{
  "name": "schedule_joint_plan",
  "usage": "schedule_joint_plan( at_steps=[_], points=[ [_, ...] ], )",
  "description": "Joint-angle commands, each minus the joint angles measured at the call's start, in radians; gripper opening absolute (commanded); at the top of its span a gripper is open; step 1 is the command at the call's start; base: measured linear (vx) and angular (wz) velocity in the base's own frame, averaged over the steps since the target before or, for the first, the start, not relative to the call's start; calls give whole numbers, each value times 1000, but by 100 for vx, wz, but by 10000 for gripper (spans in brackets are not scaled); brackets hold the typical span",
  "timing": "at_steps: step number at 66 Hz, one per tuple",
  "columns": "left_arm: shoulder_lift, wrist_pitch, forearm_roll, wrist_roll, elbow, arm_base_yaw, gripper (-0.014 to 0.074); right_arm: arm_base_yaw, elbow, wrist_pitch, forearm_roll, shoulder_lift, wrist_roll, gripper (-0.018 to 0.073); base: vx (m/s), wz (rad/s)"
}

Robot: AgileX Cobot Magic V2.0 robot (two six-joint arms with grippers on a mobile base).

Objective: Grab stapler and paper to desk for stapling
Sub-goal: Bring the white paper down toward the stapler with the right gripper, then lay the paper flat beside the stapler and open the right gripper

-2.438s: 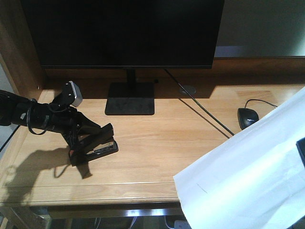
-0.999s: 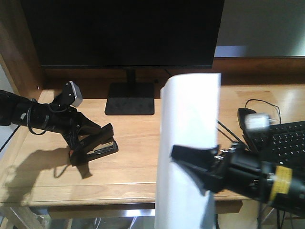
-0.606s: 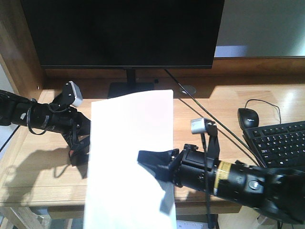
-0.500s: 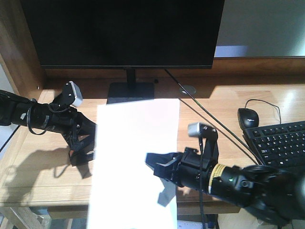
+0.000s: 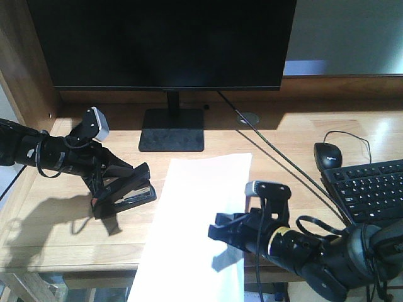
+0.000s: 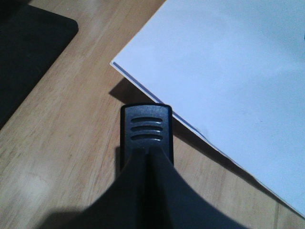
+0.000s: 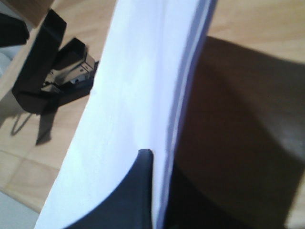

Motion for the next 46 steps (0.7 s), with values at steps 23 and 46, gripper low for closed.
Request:
schedule_joint_plan(
  at_steps=[23,46],
  points=[
    [-54,34,-48,-11,-23,-5,-6,0,-159,40,-21,-36,-5,-5,0,0],
    [-54,34,-48,-11,-23,-5,-6,0,-260,108,-38,25,-4,-5,0,0]
  ],
)
